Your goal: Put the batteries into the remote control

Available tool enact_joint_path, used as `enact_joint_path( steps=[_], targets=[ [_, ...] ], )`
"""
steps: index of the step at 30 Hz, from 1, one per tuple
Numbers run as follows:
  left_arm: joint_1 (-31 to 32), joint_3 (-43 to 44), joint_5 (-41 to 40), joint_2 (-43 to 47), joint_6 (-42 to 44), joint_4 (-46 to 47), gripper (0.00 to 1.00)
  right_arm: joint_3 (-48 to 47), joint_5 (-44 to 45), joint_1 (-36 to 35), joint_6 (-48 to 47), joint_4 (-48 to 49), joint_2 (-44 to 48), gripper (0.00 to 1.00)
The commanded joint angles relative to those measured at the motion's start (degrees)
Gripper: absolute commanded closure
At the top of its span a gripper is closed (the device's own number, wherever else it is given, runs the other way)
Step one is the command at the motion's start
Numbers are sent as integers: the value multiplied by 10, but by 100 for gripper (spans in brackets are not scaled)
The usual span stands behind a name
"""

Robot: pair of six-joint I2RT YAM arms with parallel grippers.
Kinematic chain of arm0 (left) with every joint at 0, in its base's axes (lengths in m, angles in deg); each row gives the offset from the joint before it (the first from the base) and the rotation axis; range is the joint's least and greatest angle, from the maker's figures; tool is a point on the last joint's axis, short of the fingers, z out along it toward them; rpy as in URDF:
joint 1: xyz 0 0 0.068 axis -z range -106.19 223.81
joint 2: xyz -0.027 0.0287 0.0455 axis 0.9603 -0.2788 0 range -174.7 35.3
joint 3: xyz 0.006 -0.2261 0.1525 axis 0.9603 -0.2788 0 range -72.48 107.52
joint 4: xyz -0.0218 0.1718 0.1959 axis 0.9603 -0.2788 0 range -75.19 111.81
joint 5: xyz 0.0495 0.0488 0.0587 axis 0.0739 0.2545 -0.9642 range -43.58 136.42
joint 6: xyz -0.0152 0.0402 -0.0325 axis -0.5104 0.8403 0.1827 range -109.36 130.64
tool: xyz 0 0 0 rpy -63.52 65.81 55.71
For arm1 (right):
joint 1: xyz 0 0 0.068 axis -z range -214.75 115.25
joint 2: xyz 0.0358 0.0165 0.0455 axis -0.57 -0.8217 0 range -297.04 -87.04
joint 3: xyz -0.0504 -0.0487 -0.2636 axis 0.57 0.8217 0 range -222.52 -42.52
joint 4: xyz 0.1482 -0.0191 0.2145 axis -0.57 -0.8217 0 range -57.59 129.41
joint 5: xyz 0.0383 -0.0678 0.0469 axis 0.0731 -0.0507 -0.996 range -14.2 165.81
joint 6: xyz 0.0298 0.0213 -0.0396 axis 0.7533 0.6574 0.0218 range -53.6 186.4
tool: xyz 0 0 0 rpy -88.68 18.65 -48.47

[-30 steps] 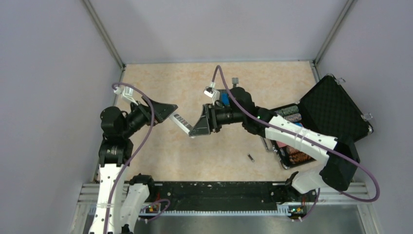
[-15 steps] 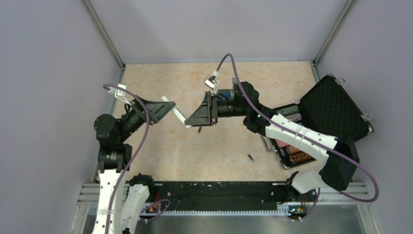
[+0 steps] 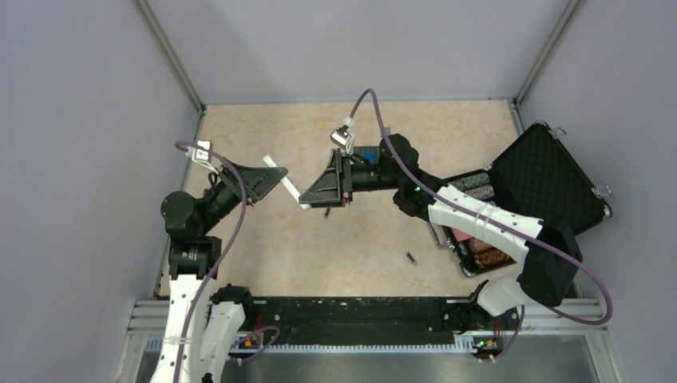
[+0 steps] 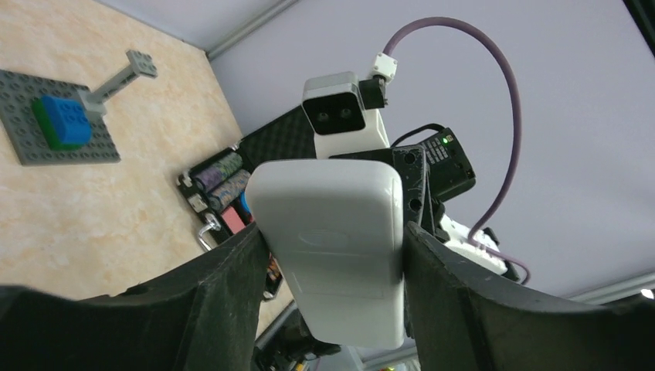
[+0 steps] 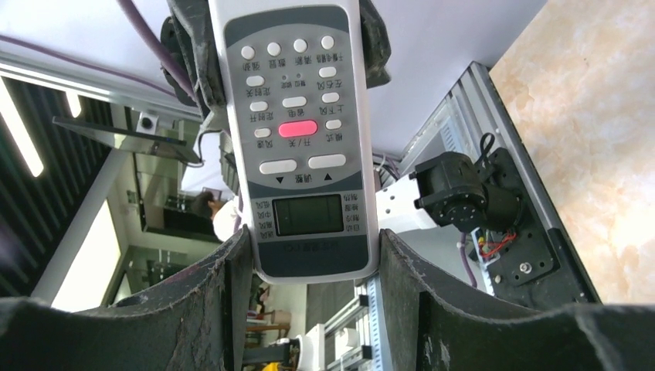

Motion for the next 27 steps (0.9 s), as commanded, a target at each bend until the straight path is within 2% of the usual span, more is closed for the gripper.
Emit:
enact_joint_path(
  steps=[1,5,8,10,11,14,16,18,22,27],
  targets=[
    [4,-4,13,-8,-22,58,44,-12,-2,5,-9,-8,-8,70],
    [5,-7,24,-16,-24,51,80,-20,0,4,-9,-15,-14,70],
    [6,-11,26,-18,-23,49,99,-28,1,4,-14,-28,-18,68],
    [6,-9,25,-16,-22,45,100,-32,6,4,-15,-38,-19,64],
    [6,-8,21,-14,-22,39,100,-32,10,5,-15,-40,-19,58],
    [6,6,-8,-6,-18,-9,100,-18,42,4,-19,-37,-5,26],
    [6,16,-65,5,-28,-68,100,-12,75,5,-34,-37,7,14],
    [7,20,-113,18,-58,-128,100,-6,112,4,-49,-29,16,9],
    [6,-10,-164,48,-149,-134,100,0,237,-13,-86,-46,38,6],
    [7,-23,-213,67,-175,-173,100,5,416,-61,-75,-77,55,5]
  ],
)
